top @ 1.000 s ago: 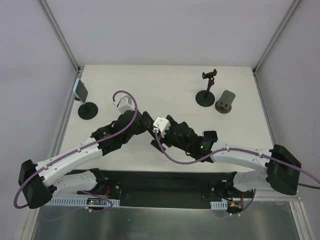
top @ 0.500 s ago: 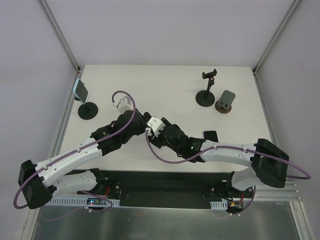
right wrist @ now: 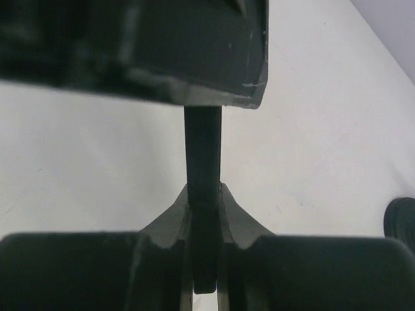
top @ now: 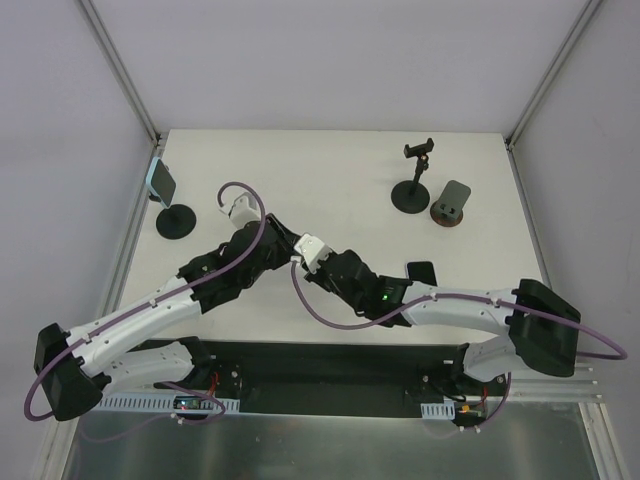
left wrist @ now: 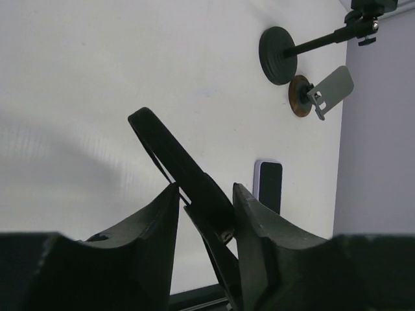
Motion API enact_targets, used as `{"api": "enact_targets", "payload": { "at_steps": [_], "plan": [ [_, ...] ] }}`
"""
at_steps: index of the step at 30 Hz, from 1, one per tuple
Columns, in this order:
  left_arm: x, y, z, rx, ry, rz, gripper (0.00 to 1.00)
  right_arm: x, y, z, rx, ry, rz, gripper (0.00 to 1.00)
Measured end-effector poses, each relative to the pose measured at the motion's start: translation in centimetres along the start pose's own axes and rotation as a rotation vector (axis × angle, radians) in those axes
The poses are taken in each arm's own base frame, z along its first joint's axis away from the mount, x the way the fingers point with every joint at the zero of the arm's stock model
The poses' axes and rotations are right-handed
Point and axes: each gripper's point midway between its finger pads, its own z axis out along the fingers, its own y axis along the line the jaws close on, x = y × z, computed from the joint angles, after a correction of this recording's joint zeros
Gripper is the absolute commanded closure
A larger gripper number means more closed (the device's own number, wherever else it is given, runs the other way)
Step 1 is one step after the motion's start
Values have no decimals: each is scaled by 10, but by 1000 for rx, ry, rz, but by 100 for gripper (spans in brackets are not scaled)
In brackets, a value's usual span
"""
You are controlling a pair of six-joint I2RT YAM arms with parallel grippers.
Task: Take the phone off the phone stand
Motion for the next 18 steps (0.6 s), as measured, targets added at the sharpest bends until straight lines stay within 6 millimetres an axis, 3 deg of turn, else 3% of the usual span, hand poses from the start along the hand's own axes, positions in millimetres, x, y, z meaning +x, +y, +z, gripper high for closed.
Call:
{"api": "enact_targets", "payload": {
  "at_steps": [3,8,18],
  "plan": [
    [-5,-4,-6,30,-10,44,48,2,-2,-4,-10,13,39,99],
    [-34,-14,-26,96,-112,97,31,18,-8,-13,-37,86,129,99],
    [-79,-3,-55,86,-299,320,11,77,-42,-35,-62,252,548,99]
  ]
}}
